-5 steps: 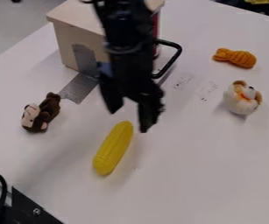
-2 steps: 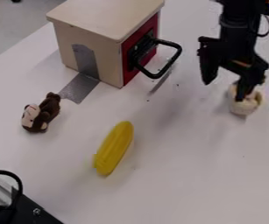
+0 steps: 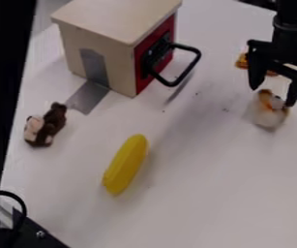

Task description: Put the thing on top of the drawer

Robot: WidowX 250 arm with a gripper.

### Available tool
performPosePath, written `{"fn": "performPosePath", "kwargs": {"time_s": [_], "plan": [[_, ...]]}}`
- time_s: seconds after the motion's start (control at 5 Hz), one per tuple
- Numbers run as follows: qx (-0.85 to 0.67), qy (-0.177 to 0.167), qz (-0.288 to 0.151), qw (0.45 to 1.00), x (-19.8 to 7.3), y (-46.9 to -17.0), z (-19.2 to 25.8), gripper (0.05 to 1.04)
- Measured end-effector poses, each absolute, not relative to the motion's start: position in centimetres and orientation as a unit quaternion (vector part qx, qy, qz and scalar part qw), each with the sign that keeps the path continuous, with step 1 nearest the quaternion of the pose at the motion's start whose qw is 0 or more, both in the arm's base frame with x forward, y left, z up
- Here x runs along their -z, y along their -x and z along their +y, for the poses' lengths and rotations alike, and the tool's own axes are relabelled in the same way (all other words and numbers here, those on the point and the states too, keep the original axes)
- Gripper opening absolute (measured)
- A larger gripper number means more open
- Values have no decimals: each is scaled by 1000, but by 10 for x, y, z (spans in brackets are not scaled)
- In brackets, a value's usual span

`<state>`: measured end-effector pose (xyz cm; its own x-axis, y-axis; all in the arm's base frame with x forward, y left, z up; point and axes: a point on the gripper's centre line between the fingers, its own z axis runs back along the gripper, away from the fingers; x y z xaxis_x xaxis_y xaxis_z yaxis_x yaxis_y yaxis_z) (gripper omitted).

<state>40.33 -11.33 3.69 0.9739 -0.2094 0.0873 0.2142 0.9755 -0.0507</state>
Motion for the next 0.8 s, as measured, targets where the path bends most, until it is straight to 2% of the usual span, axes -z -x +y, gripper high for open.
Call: {"fn": "performPosePath", "kwargs": {"time_s": [0.4, 0.6, 0.8], "plan": [[114, 6, 13, 993, 0, -401, -112, 999], [115, 7, 17, 993, 2, -402, -114, 952], [119, 7, 22, 993, 4, -397, -112, 717]]}}
